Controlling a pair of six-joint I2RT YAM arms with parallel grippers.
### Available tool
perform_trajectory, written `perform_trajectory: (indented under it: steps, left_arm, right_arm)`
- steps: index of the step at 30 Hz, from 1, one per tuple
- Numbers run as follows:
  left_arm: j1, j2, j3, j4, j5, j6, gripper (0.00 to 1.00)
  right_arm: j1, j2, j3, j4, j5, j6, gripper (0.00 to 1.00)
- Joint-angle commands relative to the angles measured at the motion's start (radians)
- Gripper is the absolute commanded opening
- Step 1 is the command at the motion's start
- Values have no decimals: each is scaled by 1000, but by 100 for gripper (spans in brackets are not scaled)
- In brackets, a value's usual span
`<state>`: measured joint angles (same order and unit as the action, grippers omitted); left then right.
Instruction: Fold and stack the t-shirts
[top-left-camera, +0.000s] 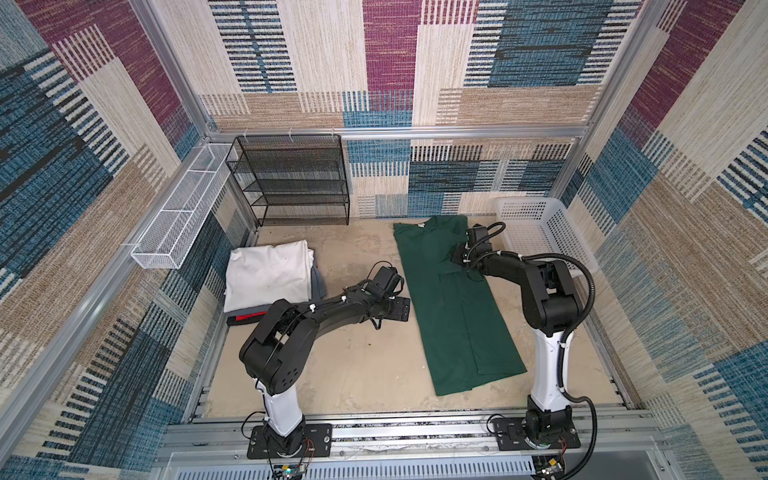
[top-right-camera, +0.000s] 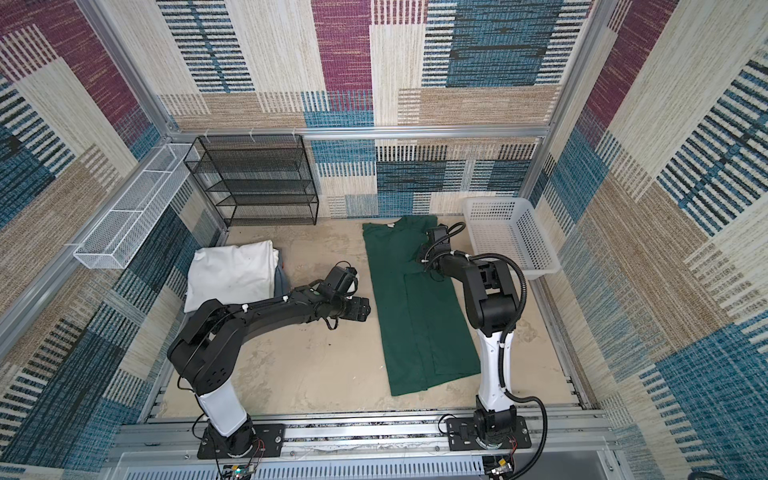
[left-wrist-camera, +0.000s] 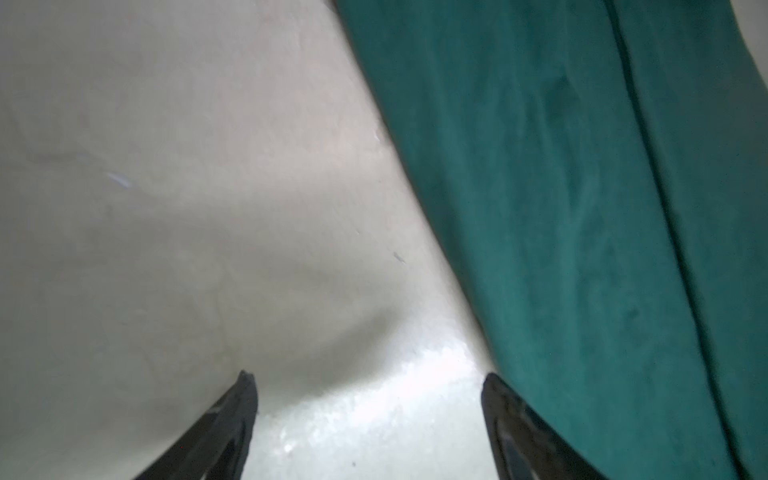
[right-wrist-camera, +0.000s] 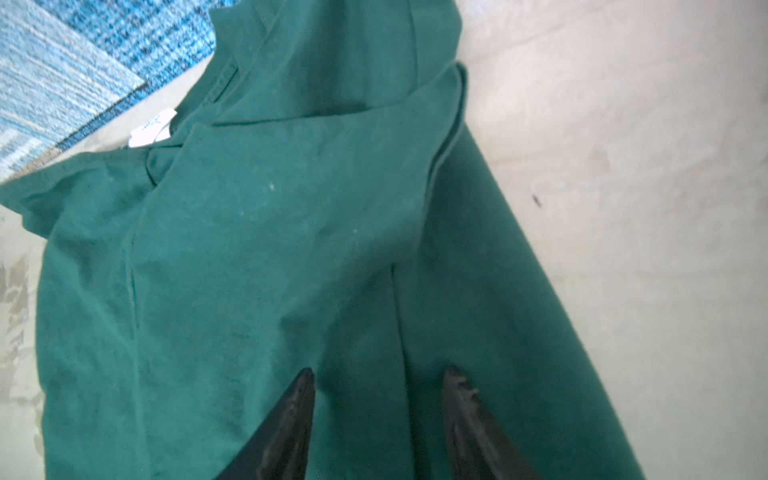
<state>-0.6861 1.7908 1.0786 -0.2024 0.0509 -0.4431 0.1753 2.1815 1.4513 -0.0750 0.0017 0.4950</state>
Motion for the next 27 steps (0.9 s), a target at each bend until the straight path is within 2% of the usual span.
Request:
perform_trajectory:
  steps: [1,10,11,16,27]
  left_arm:
    - [-29,-18,-18,36,35,-32,86]
    - [-86,-15,-24,49,58,-52,85]
    - [-95,-8,-15,46,63,-51,85]
    - [-137,17,43,-5,60,-38,85]
    - [-153,-14,63,-113,133,-86,86]
  right_arm:
    - [-6,48,29,-158,-40,56,52]
    - [-7,95,121,-158,-100,103,52]
    - [-7,88,117,-155,-119,90,55]
    - [-6,-63,-16,-96,-140,68,99]
    - [-14,-417,-274,-143,-35,-2,99]
